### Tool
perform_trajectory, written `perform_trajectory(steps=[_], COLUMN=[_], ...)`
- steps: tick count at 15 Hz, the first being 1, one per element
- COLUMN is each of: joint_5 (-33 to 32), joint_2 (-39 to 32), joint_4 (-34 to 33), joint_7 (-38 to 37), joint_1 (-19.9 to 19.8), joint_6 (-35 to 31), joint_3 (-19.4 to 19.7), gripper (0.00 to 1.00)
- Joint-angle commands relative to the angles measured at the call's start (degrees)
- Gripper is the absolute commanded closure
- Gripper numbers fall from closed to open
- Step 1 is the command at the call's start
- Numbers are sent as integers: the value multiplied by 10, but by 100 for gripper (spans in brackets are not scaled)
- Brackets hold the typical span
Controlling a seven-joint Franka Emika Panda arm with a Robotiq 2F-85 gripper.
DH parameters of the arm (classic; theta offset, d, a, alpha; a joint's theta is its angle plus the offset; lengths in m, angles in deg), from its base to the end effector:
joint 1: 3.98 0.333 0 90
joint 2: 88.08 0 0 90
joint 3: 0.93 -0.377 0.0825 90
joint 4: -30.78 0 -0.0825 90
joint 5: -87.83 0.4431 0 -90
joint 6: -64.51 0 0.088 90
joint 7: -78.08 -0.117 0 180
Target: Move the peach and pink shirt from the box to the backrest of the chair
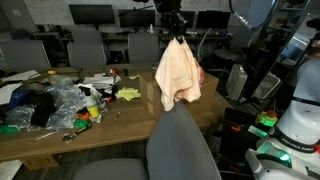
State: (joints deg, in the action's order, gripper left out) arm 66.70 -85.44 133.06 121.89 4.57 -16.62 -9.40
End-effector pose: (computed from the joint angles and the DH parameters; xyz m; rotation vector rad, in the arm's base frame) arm 0.5520 0.1220 0.5902 2.4082 1.4159 -0.5684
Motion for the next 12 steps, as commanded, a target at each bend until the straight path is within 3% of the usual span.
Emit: perform_trajectory(steps=[1,6,12], joint_5=[25,111,149], joint_2=[36,82,144], joint_4=[29,86,161], joint_7=[52,44,54], joint_1=[8,14,38], joint_6=[-20,-80,-106], joint_3=[-2,1,-2], gripper=[97,97,97])
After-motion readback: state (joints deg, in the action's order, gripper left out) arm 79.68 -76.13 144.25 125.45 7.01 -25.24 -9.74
